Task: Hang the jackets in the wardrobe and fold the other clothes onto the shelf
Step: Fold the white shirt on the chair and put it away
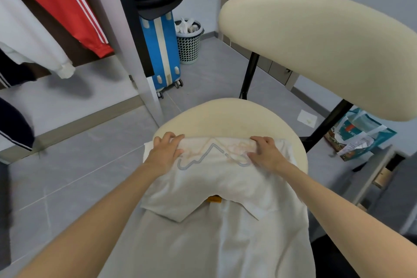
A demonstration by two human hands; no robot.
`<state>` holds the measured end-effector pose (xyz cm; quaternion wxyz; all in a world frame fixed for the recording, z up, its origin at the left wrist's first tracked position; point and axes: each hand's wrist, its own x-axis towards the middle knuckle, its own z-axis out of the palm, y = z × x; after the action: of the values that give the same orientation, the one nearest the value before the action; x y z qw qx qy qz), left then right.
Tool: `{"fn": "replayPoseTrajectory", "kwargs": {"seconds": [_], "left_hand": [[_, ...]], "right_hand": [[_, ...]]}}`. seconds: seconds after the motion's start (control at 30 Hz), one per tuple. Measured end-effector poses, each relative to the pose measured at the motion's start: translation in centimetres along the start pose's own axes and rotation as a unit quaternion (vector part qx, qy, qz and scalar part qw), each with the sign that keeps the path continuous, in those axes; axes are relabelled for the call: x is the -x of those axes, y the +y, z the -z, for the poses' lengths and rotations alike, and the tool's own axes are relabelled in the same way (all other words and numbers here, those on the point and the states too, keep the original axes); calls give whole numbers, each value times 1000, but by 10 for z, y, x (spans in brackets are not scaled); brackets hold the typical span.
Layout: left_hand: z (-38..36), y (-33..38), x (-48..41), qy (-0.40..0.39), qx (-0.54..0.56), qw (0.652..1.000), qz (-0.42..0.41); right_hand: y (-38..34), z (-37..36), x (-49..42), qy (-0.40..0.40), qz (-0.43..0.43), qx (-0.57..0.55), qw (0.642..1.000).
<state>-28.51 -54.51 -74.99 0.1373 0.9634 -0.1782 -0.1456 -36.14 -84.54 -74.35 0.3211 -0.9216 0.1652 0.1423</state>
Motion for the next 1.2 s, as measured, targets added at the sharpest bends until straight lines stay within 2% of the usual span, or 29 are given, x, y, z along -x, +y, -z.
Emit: {"fn": "replayPoseTrajectory", "kwargs": {"seconds": [0.1, 0.23, 0.37, 0.47, 0.57, 0.67, 0.83, 0.97, 1.1, 1.2], "left_hand": [[-3, -10, -3, 24, 31, 999, 11], [4, -19, -5, 11, 61, 998, 20], [21, -17, -10, -38, 13, 999, 10], [41, -8, -14, -41, -7, 999, 0], [73, 10, -20, 6, -41, 999, -32], [108, 33, -34, 86, -141, 985, -52], [153, 70, -65, 181, -221, 958, -35], [165, 86, -83, 220, -248, 943, -27], [159, 91, -79, 255, -247, 935, -23], [146, 87, -60, 242, -252, 936, -38]], "right_hand": [[13, 2, -4, 36, -13, 18, 999], [9, 5, -6, 23, -15, 53, 998], [-2, 15, -6, 6, -31, 88, 996], [-11, 35, -4, 12, -28, 116, 993], [-22, 65, -3, 66, -11, 94, 993], [-38, 96, -6, 137, -3, 73, 988], [-53, 133, -25, 246, 30, 44, 968], [-52, 148, -37, 310, 39, -43, 949], [-42, 145, -28, 340, 65, -87, 934], [-30, 128, -8, 326, 55, -75, 941]]}}
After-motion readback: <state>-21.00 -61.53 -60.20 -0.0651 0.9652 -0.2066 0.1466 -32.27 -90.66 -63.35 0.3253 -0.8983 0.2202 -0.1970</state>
